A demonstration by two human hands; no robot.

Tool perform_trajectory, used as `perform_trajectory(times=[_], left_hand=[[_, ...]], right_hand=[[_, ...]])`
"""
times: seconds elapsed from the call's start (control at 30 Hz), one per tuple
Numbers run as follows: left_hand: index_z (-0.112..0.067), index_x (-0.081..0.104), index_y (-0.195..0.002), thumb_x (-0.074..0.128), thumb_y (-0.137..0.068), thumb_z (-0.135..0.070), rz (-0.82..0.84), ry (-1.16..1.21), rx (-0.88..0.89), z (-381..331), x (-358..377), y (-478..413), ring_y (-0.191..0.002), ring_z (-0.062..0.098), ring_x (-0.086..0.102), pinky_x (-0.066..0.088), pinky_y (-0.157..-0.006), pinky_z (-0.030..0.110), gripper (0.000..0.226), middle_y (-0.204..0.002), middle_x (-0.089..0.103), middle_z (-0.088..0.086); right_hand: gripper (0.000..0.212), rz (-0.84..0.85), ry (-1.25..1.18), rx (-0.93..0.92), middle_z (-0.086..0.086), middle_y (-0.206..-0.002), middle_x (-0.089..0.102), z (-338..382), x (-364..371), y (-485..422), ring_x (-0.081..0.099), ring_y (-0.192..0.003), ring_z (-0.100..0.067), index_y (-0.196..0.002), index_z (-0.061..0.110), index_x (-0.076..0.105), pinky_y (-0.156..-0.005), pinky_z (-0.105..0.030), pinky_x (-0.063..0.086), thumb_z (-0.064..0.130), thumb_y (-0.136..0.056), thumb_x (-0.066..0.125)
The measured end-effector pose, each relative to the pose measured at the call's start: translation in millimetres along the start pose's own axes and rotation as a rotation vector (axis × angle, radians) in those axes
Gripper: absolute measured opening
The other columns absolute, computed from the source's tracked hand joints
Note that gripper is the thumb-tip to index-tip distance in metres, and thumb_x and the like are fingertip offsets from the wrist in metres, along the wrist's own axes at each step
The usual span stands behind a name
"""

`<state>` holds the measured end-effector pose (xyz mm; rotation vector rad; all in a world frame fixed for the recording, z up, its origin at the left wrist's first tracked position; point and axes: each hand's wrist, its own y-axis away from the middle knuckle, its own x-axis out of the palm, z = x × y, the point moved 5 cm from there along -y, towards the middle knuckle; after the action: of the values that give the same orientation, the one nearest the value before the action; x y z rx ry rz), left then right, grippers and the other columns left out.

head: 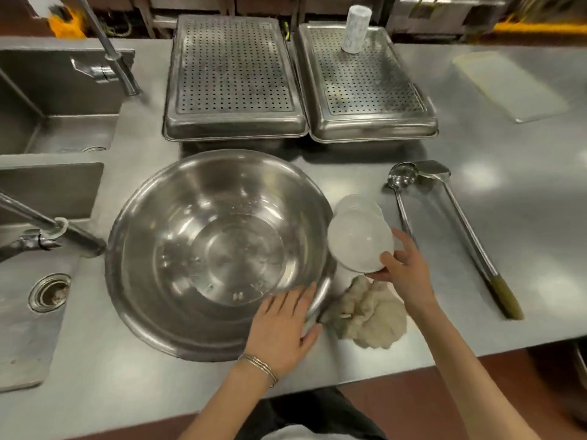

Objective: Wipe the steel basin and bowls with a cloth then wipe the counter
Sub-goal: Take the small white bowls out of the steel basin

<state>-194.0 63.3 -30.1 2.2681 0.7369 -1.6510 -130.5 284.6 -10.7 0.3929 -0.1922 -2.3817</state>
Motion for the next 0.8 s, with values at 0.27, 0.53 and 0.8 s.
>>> perform_trajectory(times=[0.27, 0.53, 0.8], left_hand=[[-0.015, 0.039, -0.138, 0.033, -0.085, -0.032, -0.063, -0.195, -0.147, -22, 22, -32, -0.067, 0.016, 0.063, 0.046, -0.043, 0.026, 0.056, -0.102, 0.067, 0.003], [-0.014, 0.042, -0.137, 0.078, -0.069, -0.024, -0.055, -0.281, -0.181, -24, 27, -38, -0.054, 0.016, 0.059, 0.037, -0.03, 0.025, 0.077, -0.098, 0.067, 0.005], [-0.014, 0.037, -0.138, 0.067, -0.078, -0.028, -0.077, -0.274, -0.165, -25, 26, -39, -0.057, 0.015, 0.062, 0.037, -0.029, 0.024, 0.068, -0.099, 0.067, 0.005]], right_hand=[[0.049, -0.042, 0.079, 0.083, -0.006, -0.117, 0.048, -45, -58, -36, 0.058, -0.099, -0.032, -0.131, 0.011, 0.044, -0.057, -0.039, 0.059, -0.003, -0.084, 0.052], [0.048, -0.006, 0.088, 0.189, -0.001, -0.094, 0.056, -82, -53, -51, 0.061, -0.079, -0.021, -0.13, 0.015, 0.046, -0.056, -0.035, 0.059, -0.001, -0.086, 0.052], [0.051, 0.025, 0.038, 0.234, -0.013, -0.115, 0.052, -91, -27, -74, 0.058, -0.093, -0.031, -0.132, 0.017, 0.043, -0.046, -0.023, 0.055, -0.002, -0.086, 0.053]])
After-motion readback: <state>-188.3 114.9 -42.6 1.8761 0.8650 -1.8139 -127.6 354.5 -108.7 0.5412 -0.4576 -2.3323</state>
